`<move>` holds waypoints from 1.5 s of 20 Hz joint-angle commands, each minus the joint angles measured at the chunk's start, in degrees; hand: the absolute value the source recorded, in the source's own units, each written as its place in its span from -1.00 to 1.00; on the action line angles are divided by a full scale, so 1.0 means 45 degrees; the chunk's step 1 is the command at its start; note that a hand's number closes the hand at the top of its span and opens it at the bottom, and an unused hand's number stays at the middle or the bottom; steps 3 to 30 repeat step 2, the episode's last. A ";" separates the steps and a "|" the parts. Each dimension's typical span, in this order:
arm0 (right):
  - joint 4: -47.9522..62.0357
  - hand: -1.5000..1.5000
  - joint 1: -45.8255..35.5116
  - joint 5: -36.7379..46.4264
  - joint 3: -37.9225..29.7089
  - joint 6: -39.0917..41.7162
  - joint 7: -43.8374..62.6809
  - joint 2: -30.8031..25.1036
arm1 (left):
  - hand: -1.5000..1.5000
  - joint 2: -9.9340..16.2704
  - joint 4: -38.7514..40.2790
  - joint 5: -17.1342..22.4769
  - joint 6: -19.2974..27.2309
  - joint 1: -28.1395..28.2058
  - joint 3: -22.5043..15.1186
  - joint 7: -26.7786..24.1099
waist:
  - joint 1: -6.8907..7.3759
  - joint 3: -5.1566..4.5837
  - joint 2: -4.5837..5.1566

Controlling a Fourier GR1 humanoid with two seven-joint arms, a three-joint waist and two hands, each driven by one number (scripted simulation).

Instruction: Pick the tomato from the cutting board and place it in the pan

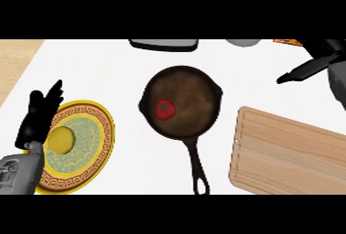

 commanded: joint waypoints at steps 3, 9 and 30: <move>-0.0107 -1.00 0.0367 0.0147 0.0095 0.1693 -0.1185 -0.1068 | 0.00 -0.0050 0.0017 0.0028 0.0023 -0.0047 0.0023 -0.0027 | -0.0012 0.0016 0.0049; -0.0107 -1.00 0.0367 0.0147 0.0095 0.1693 -0.1185 -0.1068 | 0.00 -0.0050 0.0017 0.0028 0.0023 -0.0047 0.0023 -0.0027 | -0.0012 0.0016 0.0049; -0.0107 -1.00 0.0367 0.0147 0.0095 0.1693 -0.1185 -0.1068 | 0.00 -0.0050 0.0017 0.0028 0.0023 -0.0047 0.0023 -0.0027 | -0.0012 0.0016 0.0049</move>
